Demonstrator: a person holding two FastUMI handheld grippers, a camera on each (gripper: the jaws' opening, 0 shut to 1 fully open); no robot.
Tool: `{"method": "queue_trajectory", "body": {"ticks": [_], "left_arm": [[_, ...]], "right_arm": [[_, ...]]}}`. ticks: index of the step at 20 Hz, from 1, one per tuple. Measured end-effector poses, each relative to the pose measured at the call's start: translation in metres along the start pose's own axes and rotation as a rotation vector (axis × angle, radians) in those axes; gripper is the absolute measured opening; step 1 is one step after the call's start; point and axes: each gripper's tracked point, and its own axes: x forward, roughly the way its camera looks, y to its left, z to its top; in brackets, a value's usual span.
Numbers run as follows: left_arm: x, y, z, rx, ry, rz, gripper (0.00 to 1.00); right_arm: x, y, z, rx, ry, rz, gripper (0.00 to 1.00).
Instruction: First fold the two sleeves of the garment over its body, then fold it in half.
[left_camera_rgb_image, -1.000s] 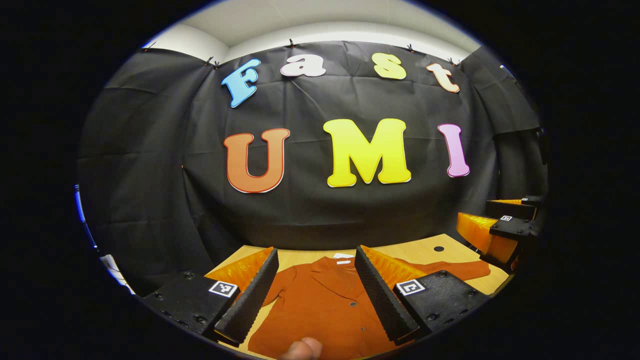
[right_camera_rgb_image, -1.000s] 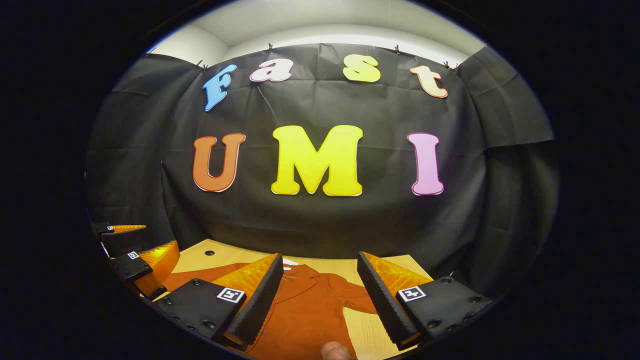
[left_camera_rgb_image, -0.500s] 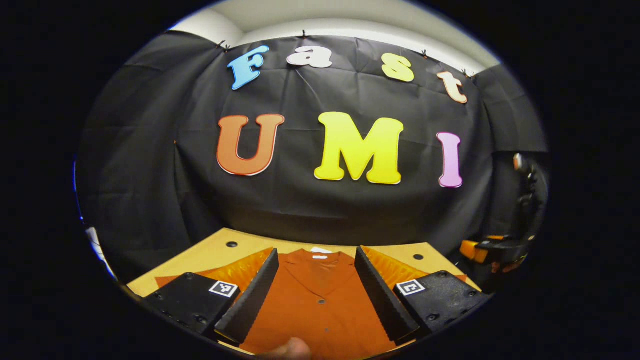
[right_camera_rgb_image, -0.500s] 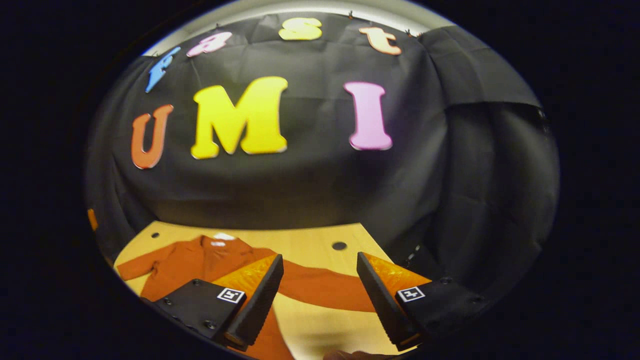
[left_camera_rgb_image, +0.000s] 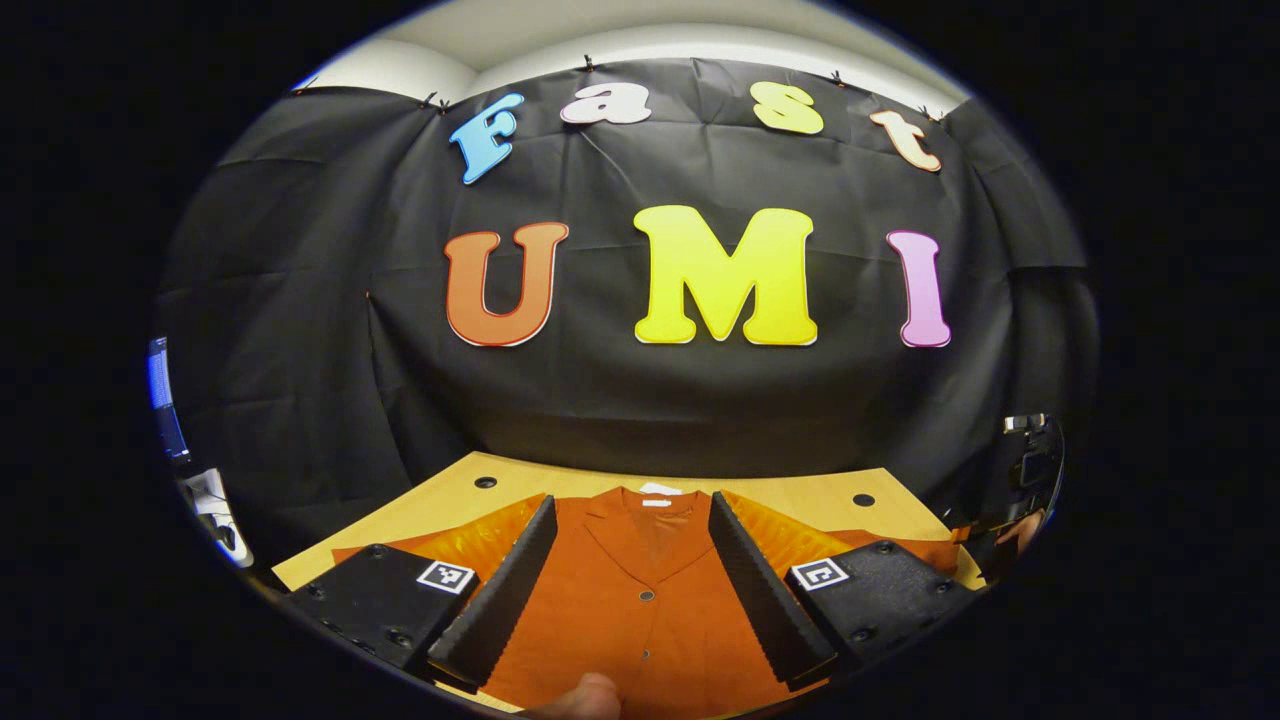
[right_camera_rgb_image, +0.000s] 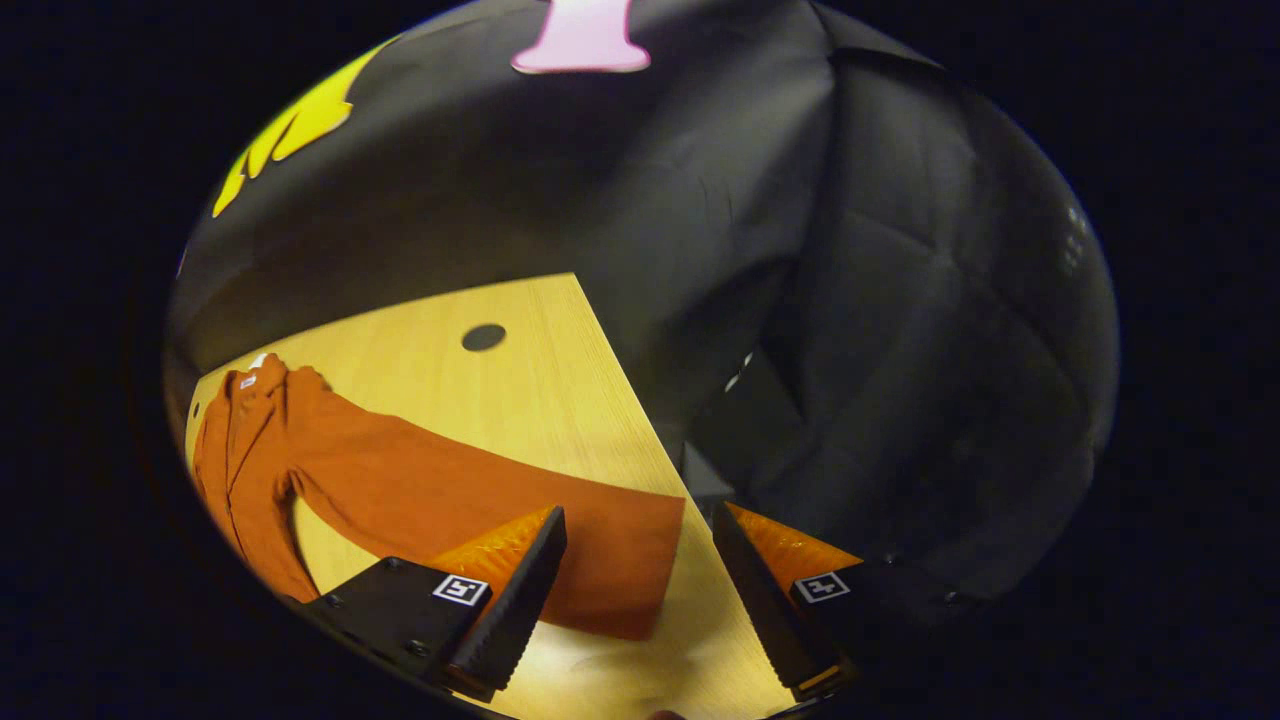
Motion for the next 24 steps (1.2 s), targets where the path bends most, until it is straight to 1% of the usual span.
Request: {"method": "queue_trajectory", "body": {"ticks": [2,3,5,6,7,8,9,10,11,12,13,14,17,18,20,21,22,23,24], "left_arm": [[-0.003,-0.001,0.002,0.02,-0.006,0.006,0.99],[-0.004,-0.001,0.002,0.026,-0.009,0.004,0.99],[-0.002,-0.003,0.002,0.023,-0.018,-0.019,0.99],[-0.001,-0.003,0.002,0.018,-0.017,-0.026,0.98],[0.0,0.0,0.003,0.017,-0.018,-0.024,0.98],[0.0,0.002,0.005,0.018,-0.025,-0.027,0.99],[0.001,0.006,0.007,0.02,-0.033,-0.029,0.99],[0.004,0.009,0.006,0.024,-0.031,-0.028,0.99],[0.006,0.013,0.001,0.025,-0.017,-0.027,0.99],[0.005,0.018,-0.004,0.023,-0.006,-0.026,0.99],[0.006,0.022,-0.005,0.021,-0.002,-0.025,0.99],[0.007,0.027,-0.008,0.021,0.004,-0.019,0.99],[0.008,0.038,-0.011,0.021,0.016,-0.012,0.99],[0.009,0.042,-0.011,0.023,0.016,-0.01,0.99],[0.008,0.044,-0.012,0.022,0.021,-0.012,0.99],[0.008,0.046,-0.015,0.024,0.028,-0.013,0.99],[0.007,0.046,-0.017,0.029,0.033,-0.016,0.99],[0.007,0.046,-0.017,0.036,0.034,-0.019,0.99],[0.006,0.047,-0.016,0.04,0.033,-0.02,0.99]], "right_arm": [[0.015,0.007,-0.01,0.011,0.116,-0.008,0.95],[0.021,0.012,-0.013,0.024,0.149,-0.001,0.94],[0.029,0.013,-0.027,0.033,0.23,0.012,0.96],[0.027,0.012,-0.031,0.037,0.279,0.021,0.96],[0.026,0.017,-0.032,0.068,0.323,0.049,0.96],[0.026,0.021,-0.037,0.102,0.366,0.068,0.95],[0.028,0.018,-0.038,0.13,0.401,0.048,0.93],[0.027,0.015,-0.04,0.155,0.433,0.033,0.87],[0.028,0.015,-0.04,0.181,0.455,0.031,0.85],[0.027,0.013,-0.04,0.193,0.478,0.042,0.82],[0.027,0.016,-0.038,0.217,0.494,0.06,0.81],[0.026,0.015,-0.037,0.228,0.508,0.062,0.82],[0.025,0.019,-0.038,0.207,0.539,0.072,0.83],[0.025,0.019,-0.04,0.191,0.542,0.071,0.83],[0.026,0.021,-0.043,0.197,0.562,0.057,0.81],[0.023,0.02,-0.043,0.219,0.577,0.036,0.75],[0.024,0.021,-0.046,0.244,0.589,0.029,0.6],[0.022,0.022,-0.045,0.262,0.605,0.027,0.51],[0.021,0.023,-0.046,0.28,0.632,0.03,0.46]]}}
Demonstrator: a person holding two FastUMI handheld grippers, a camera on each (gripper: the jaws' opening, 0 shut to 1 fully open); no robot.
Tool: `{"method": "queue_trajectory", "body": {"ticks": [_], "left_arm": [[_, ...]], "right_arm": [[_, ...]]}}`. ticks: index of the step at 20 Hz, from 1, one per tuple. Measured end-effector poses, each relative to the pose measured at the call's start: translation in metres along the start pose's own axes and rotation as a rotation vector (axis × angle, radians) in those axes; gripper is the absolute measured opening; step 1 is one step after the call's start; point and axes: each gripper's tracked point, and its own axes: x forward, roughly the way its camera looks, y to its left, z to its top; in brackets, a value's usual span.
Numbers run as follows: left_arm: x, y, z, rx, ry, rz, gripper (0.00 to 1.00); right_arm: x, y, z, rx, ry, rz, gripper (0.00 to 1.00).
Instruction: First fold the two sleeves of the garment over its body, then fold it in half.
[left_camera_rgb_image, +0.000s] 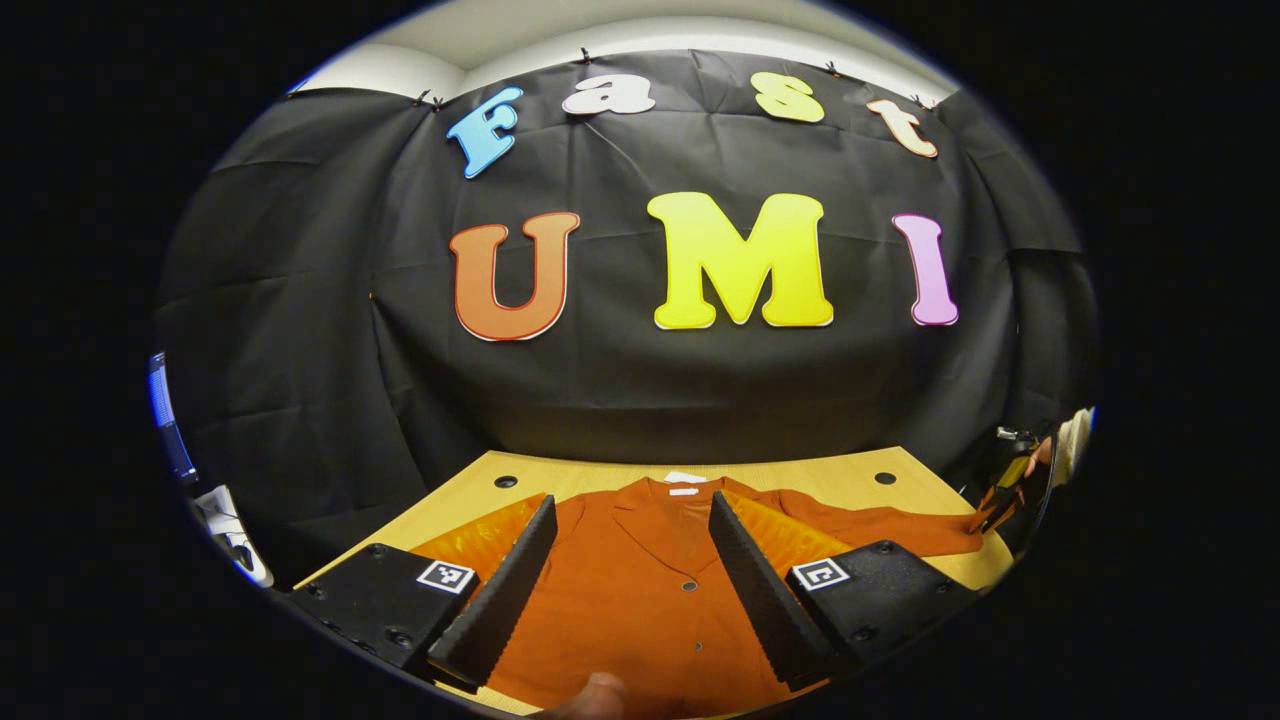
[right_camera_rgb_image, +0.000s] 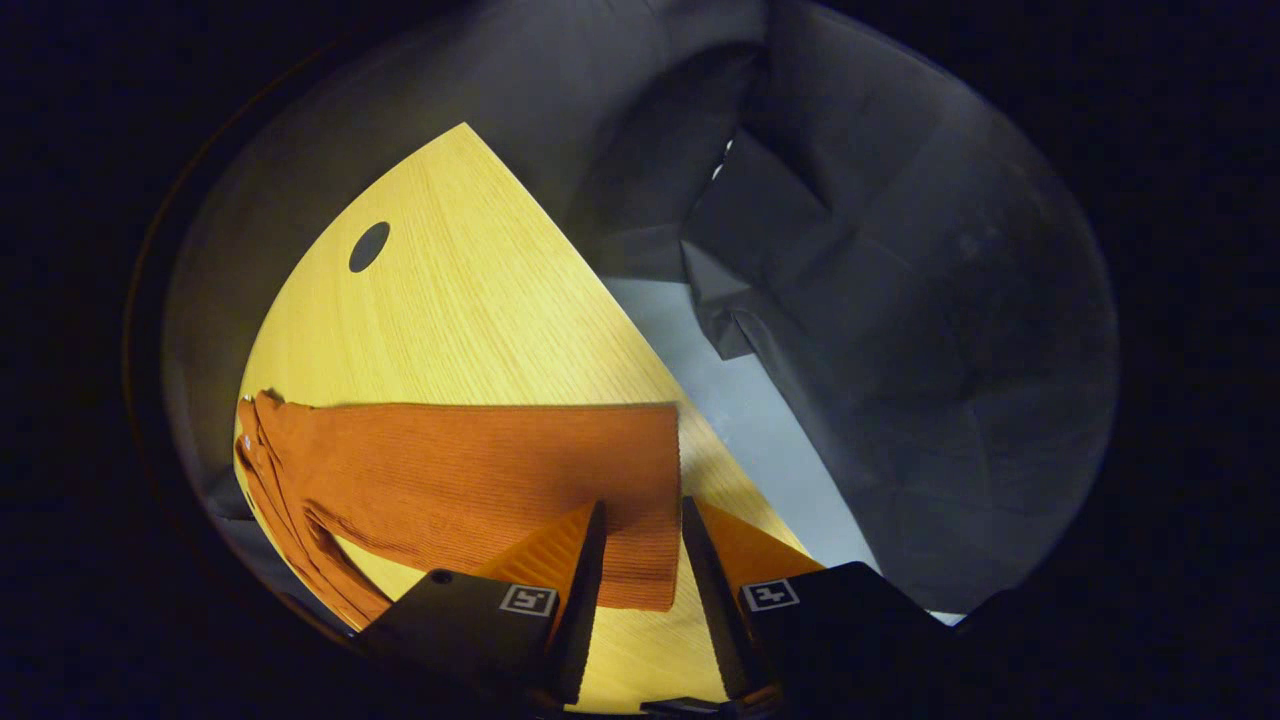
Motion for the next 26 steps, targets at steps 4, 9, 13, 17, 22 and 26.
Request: {"method": "queue_trajectory", "body": {"ticks": [4,9,13,17,22,26], "left_arm": [[-0.002,0.002,-0.001,0.014,0.003,-0.005,0.99],[-0.005,0.009,-0.003,0.006,0.0,0.005,0.99],[-0.008,0.016,-0.003,0.003,-0.007,0.012,0.99],[-0.01,0.029,-0.003,0.015,-0.005,0.018,0.99],[-0.01,0.048,0.002,0.008,-0.022,0.015,0.99],[-0.011,0.058,0.009,-0.003,-0.047,-0.004,0.99]], "right_arm": [[0.004,0.0,-0.007,0.058,0.102,-0.014,0.4],[0.001,-0.006,-0.003,0.006,0.118,-0.028,0.22],[-0.005,0.002,0.001,0.029,0.096,0.01,0.07],[-0.027,0.017,0.005,-0.019,0.022,0.007,0.01],[-0.083,0.073,0.006,-0.106,-0.077,0.046,0.01],[-0.126,0.138,-0.007,-0.205,-0.146,0.107,0.01]]}}
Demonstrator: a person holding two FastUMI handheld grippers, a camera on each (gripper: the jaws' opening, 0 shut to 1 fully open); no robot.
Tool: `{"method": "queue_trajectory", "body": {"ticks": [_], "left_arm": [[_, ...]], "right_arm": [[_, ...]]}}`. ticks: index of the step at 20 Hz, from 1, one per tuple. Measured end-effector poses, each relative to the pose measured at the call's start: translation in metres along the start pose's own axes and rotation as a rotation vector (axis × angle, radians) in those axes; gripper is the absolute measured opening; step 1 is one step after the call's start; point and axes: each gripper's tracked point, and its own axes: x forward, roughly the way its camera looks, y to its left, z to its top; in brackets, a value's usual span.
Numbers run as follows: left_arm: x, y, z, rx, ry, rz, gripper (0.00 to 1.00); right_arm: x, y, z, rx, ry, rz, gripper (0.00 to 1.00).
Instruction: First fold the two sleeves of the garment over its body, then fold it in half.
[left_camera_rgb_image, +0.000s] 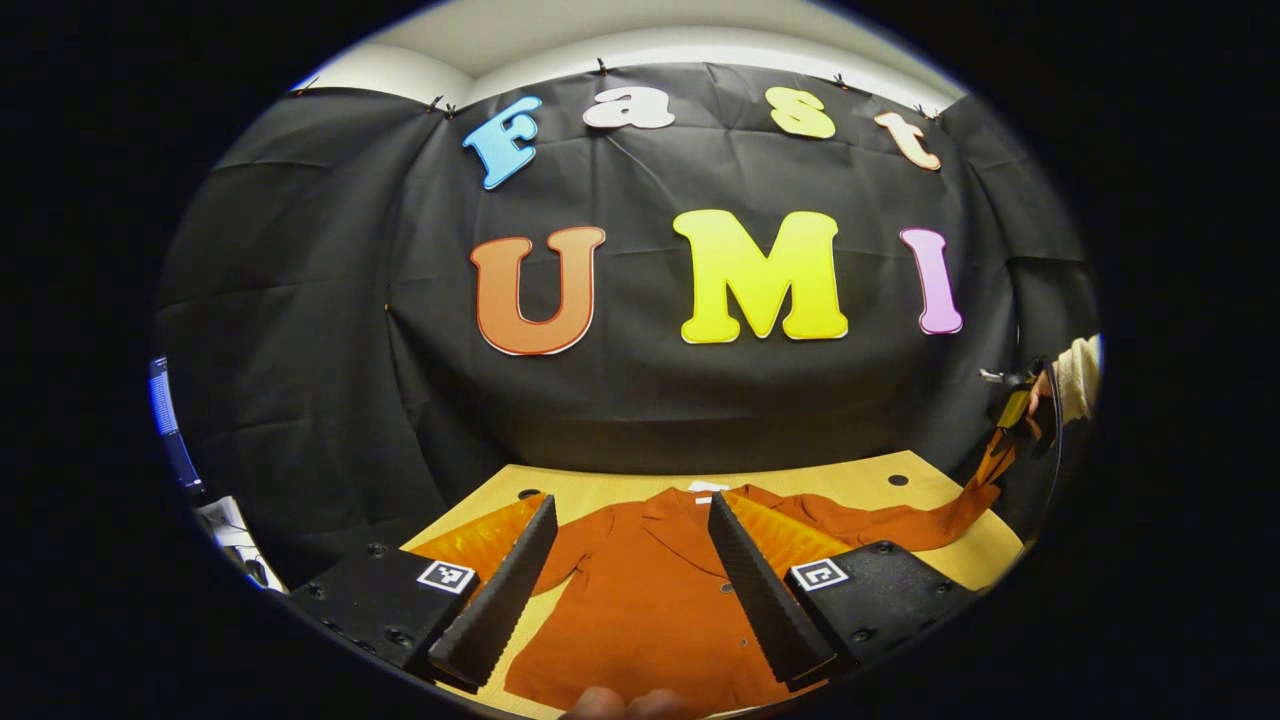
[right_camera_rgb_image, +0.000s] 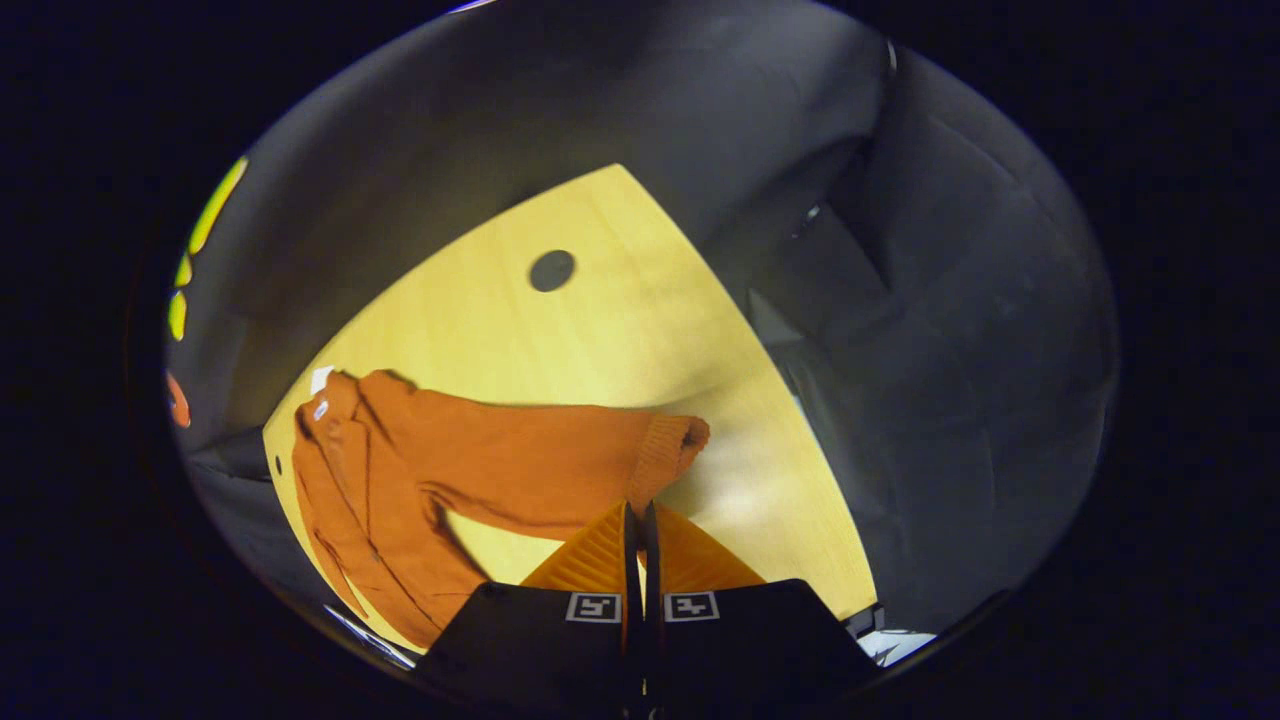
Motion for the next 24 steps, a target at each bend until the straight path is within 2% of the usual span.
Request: {"method": "queue_trajectory", "body": {"ticks": [3,6,13,19,22,24], "left_arm": [[-0.002,0.015,-0.005,-0.011,0.001,-0.003,0.99],[-0.003,0.037,-0.012,-0.032,0.007,0.013,0.99],[-0.008,0.094,-0.024,-0.019,-0.008,0.073,0.98],[-0.007,0.124,-0.05,0.019,0.018,0.094,0.99],[-0.006,0.134,-0.057,0.039,0.017,0.087,0.98],[-0.007,0.143,-0.064,0.039,0.027,0.094,0.98]], "right_arm": [[-0.023,0.067,-0.007,-0.057,-0.025,0.076,0.01],[-0.041,0.145,-0.019,-0.18,-0.054,0.143,0.01],[-0.058,0.342,-0.083,-0.404,-0.036,0.315,0.01],[-0.029,0.48,-0.151,-0.561,-0.007,0.402,0.01],[-0.003,0.534,-0.181,-0.585,0.024,0.434,0.01],[0.024,0.556,-0.194,-0.591,0.051,0.428,0.01]]}}
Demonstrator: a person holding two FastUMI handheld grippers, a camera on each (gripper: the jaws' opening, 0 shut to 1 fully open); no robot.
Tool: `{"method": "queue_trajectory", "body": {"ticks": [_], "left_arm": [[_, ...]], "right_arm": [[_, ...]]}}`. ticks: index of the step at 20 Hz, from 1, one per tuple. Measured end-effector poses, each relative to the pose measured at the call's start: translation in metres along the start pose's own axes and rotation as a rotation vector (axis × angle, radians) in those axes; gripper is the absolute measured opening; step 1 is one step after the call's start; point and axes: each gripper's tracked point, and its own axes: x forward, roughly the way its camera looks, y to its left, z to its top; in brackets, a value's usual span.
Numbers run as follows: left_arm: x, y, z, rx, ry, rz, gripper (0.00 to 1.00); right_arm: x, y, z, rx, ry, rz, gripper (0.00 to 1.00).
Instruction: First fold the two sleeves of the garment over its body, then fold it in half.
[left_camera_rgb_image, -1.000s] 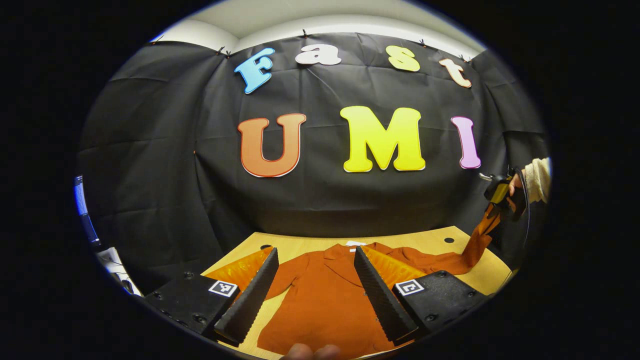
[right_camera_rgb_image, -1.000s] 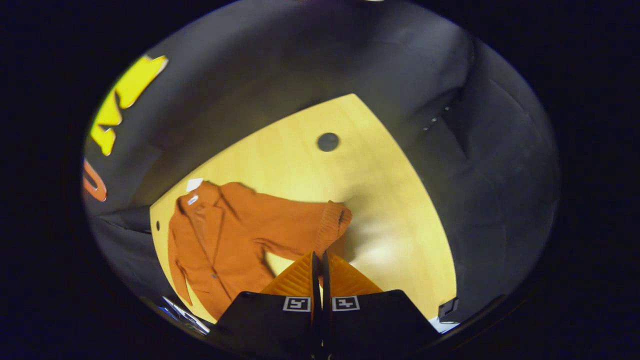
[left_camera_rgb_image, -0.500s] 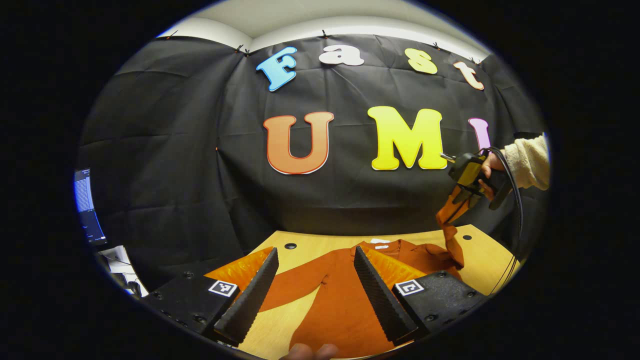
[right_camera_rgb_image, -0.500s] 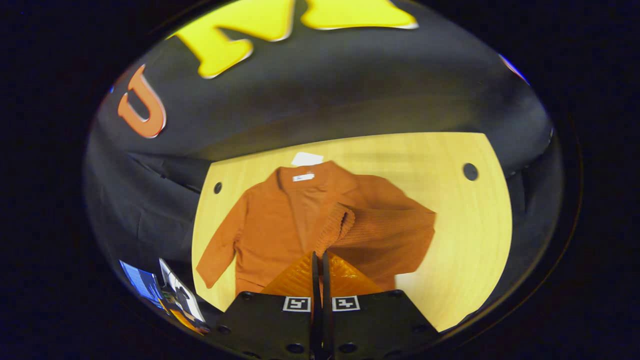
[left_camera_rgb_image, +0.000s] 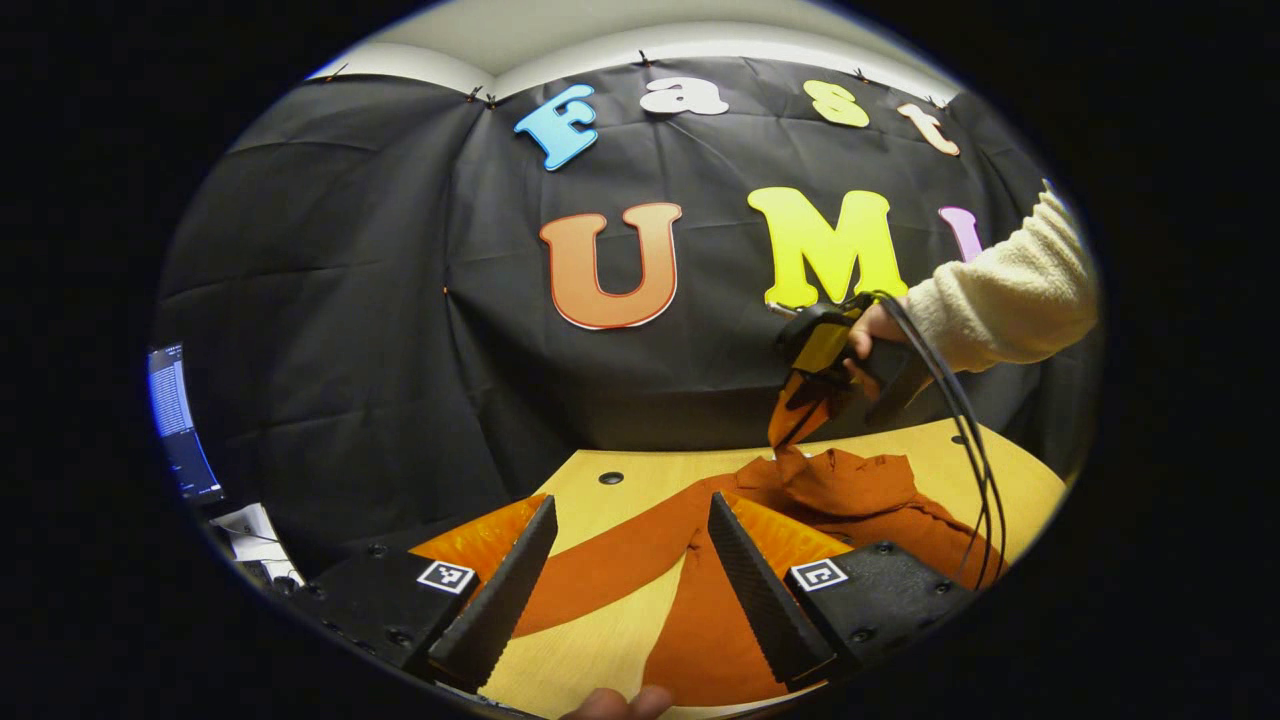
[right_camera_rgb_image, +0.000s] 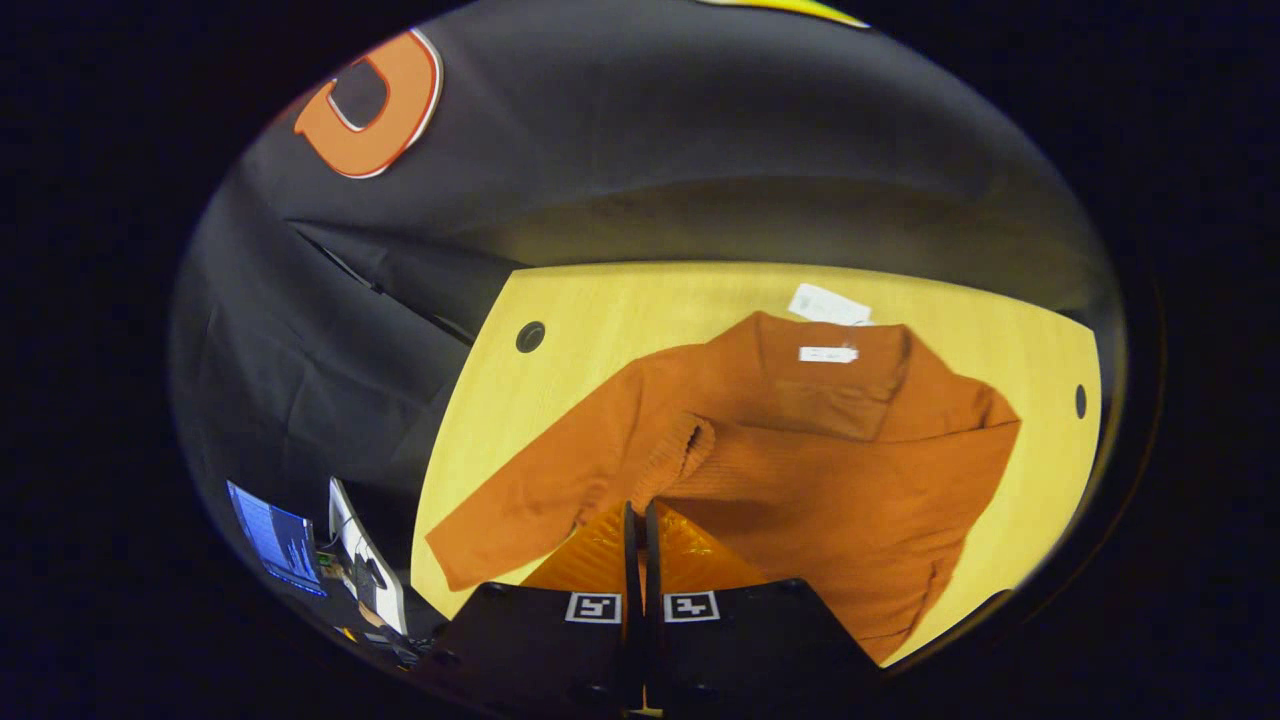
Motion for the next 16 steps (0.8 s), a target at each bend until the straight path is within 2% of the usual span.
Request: {"method": "queue_trajectory", "body": {"ticks": [4,8,10,13,14,15,16], "left_arm": [[-0.003,0.019,-0.011,-0.011,0.021,0.013,0.98],[-0.006,0.047,-0.021,-0.013,0.05,0.062,0.98],[-0.007,0.065,-0.027,0.004,0.064,0.099,0.98],[-0.015,0.085,-0.037,-0.011,0.087,0.139,0.98],[-0.017,0.089,-0.04,-0.011,0.094,0.152,0.98],[-0.017,0.094,-0.043,-0.003,0.105,0.167,0.98],[-0.018,0.097,-0.045,0.006,0.111,0.179,0.99]], "right_arm": [[0.059,0.004,-0.005,0.038,0.054,-0.028,0.01],[0.1,0.003,-0.017,0.104,0.101,-0.063,0.02],[0.108,0.003,-0.019,0.133,0.108,-0.064,0.08],[0.112,0.006,-0.021,0.139,0.115,-0.061,0.06],[0.111,0.005,-0.022,0.132,0.108,-0.066,0.14],[0.107,0.008,-0.018,0.133,0.099,-0.047,0.14],[0.102,0.012,-0.018,0.137,0.094,-0.032,0.23]]}}
